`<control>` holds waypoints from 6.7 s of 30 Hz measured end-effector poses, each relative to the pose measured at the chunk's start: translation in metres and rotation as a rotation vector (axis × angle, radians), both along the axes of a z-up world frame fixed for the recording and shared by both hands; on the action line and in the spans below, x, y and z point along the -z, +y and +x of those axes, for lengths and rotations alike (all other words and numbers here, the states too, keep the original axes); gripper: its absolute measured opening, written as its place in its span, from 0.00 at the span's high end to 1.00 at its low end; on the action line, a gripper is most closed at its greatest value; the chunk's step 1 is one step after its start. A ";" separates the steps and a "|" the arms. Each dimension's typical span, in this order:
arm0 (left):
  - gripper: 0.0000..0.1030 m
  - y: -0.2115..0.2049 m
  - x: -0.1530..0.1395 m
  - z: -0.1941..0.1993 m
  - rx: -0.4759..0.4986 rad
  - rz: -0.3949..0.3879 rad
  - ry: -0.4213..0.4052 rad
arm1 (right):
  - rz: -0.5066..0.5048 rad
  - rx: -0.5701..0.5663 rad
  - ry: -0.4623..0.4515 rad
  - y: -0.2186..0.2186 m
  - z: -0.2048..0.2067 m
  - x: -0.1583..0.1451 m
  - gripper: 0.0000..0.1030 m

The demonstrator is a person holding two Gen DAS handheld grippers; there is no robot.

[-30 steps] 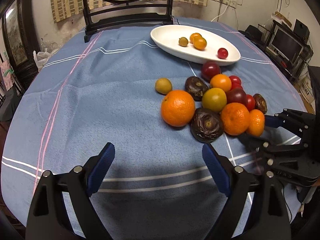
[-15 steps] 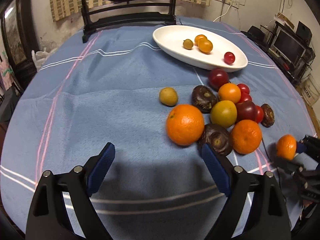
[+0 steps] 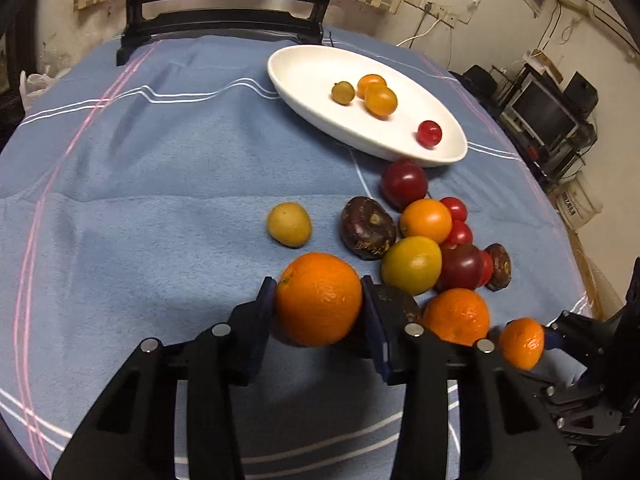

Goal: Organize fruits
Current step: 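Grasp a large orange with the right tool while the left tool grasps another orange, then place both oranges on the white plate and open both tools, then grasp a dark brown fruit with the left tool while the right tool grasps a spotted brown fruit, then lower both brown fruits onto the white plate and open both tools, then grasp a red tomato with the right tool while the left tool grasps an orange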

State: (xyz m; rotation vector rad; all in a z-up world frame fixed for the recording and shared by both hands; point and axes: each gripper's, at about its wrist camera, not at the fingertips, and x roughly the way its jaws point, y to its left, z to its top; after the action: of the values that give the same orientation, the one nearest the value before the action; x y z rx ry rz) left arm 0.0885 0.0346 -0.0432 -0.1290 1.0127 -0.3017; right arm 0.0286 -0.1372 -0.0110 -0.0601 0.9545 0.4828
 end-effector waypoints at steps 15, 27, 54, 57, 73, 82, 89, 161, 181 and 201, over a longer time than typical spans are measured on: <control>0.60 -0.021 -0.076 0.023 0.018 0.108 -0.151 | -0.038 0.039 -0.197 0.001 0.049 -0.063 0.59; 0.60 -0.066 -0.051 0.135 -0.015 0.168 -0.102 | -0.026 0.127 -0.129 0.006 0.158 -0.032 0.58; 0.16 -0.031 -0.053 0.020 -0.071 0.247 -0.217 | 0.038 0.215 -0.127 -0.028 0.112 -0.037 0.30; 0.16 -0.024 -0.043 0.003 -0.075 0.239 -0.186 | 0.029 0.211 -0.126 -0.037 0.086 -0.036 0.29; 0.16 -0.043 -0.009 -0.048 0.042 0.282 -0.127 | 0.120 0.284 -0.030 -0.073 0.022 -0.006 0.18; 0.31 -0.060 0.007 -0.031 0.081 0.326 -0.112 | 0.042 0.186 -0.052 -0.048 0.011 -0.002 0.17; 0.57 -0.063 0.006 -0.026 0.139 0.271 -0.099 | -0.035 0.180 -0.096 -0.040 0.012 -0.008 0.17; 0.12 -0.017 -0.041 0.065 -0.117 0.184 -0.164 | 0.000 0.228 -0.110 -0.029 0.134 -0.036 0.37; 0.10 -0.004 -0.028 -0.014 -0.114 0.103 -0.124 | -0.250 0.066 -0.012 0.005 0.055 0.017 0.39; 0.10 -0.045 -0.024 -0.040 0.044 0.100 -0.072 | -0.109 0.045 -0.027 -0.017 0.050 0.002 0.70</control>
State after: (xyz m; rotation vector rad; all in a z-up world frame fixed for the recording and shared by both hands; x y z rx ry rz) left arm 0.0481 -0.0107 -0.0195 -0.0054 0.9582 -0.2932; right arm 0.0790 -0.1546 -0.0127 -0.1432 0.9535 0.3870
